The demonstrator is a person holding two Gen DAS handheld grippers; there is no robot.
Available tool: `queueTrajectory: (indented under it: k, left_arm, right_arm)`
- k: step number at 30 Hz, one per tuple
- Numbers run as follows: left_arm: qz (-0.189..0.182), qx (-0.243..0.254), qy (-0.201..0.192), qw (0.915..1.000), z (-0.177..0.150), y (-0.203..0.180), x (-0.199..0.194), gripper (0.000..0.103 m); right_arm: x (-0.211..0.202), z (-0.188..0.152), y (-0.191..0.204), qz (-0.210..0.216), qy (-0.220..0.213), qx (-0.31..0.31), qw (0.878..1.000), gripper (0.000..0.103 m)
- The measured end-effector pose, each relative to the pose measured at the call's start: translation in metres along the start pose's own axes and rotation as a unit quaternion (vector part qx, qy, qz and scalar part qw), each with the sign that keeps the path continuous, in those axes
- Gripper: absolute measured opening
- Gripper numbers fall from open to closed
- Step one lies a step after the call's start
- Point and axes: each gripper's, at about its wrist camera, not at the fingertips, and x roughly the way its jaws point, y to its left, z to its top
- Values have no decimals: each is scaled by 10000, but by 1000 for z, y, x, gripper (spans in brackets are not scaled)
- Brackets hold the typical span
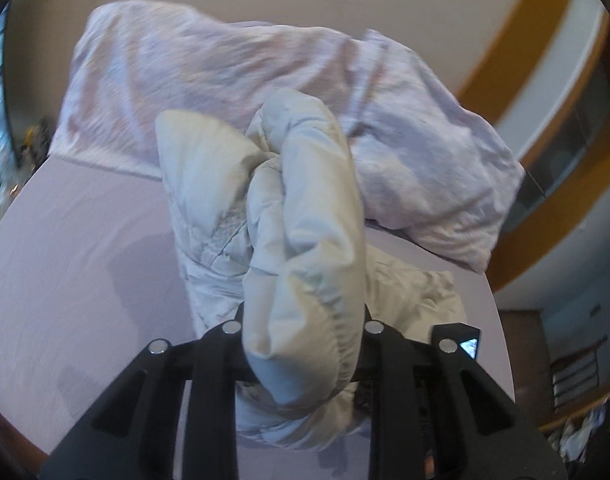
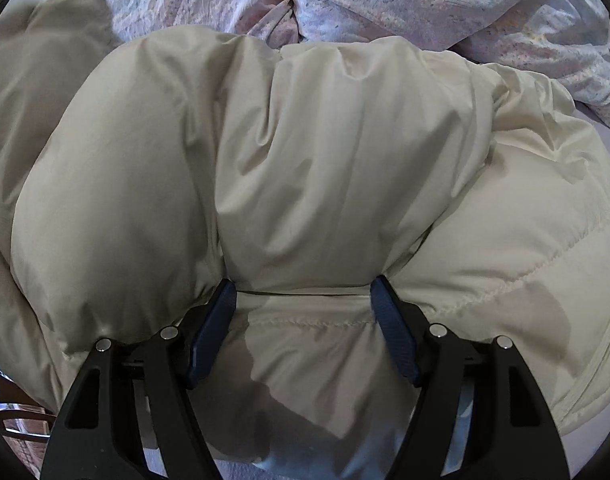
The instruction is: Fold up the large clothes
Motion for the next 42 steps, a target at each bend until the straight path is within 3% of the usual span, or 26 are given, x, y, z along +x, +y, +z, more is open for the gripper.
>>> queueTrajectory:
  k: [15,22,32,42]
  left_arm:
    - [-580,655,198,9960,-11,-96,26,24]
    - [-871,862,380,9917,-21,-132,43,24]
    - [-1169,1230,766,9825,-43,-186,77,24]
    - [-1353,1557,1276,9701,-74,-234,115,26]
  right_arm:
    - [-53,-19,-48,245,-367,88,9990,70]
    - [-86,-28,-83,28,-692,185,9974,70]
    - [-104,-47,-142,-333,-744,729,9940,70]
    - [-109,-62,-167,-495,-717,915,9920,70]
